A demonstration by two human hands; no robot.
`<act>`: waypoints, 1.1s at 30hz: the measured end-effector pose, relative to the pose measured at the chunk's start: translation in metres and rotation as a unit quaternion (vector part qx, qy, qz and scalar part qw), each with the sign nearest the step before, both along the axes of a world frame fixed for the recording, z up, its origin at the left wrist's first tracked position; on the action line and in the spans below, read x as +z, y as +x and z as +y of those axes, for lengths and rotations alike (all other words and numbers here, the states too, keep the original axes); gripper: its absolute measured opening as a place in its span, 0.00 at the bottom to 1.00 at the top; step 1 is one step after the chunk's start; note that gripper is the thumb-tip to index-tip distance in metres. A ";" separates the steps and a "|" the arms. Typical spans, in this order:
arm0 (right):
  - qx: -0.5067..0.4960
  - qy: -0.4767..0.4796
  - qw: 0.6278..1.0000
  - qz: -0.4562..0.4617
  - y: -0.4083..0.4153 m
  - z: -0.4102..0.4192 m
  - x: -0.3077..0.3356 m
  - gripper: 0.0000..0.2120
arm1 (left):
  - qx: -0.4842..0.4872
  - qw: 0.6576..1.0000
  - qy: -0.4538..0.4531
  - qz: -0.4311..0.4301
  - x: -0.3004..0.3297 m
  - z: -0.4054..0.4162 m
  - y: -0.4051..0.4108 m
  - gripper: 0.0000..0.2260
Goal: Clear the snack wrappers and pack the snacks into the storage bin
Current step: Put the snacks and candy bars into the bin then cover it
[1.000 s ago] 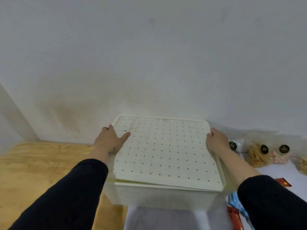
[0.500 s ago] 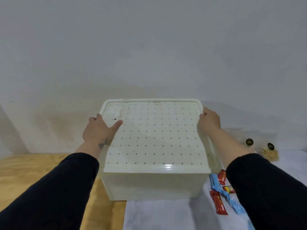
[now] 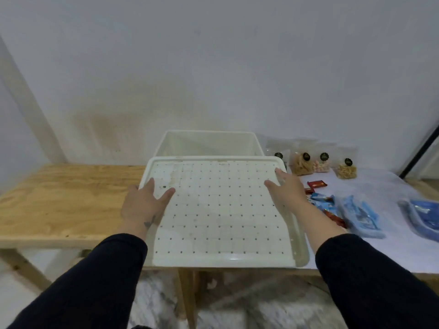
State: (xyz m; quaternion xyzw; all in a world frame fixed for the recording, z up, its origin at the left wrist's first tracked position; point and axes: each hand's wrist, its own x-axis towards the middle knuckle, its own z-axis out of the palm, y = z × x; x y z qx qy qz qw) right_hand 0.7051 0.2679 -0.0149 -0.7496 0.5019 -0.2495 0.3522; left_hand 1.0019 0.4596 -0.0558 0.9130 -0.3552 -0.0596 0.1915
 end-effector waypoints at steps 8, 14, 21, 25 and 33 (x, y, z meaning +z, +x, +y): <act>-0.005 0.078 0.980 0.181 -0.010 0.036 -0.070 0.39 | 0.004 0.995 0.060 0.085 -0.048 0.030 -0.029 0.39; -0.021 0.092 0.957 0.274 0.013 0.027 -0.106 0.42 | -0.002 0.985 0.136 0.102 -0.079 0.014 -0.018 0.41; -0.031 0.117 0.932 0.343 0.040 0.006 -0.140 0.44 | -0.005 0.978 0.172 0.120 -0.115 -0.004 0.001 0.42; -0.022 0.088 0.920 0.382 0.053 -0.004 -0.147 0.39 | 0.004 0.980 0.172 0.102 -0.126 -0.014 0.008 0.41; -0.014 0.092 0.917 0.387 0.059 -0.013 -0.146 0.37 | -0.002 0.980 0.187 0.063 -0.126 -0.026 0.007 0.38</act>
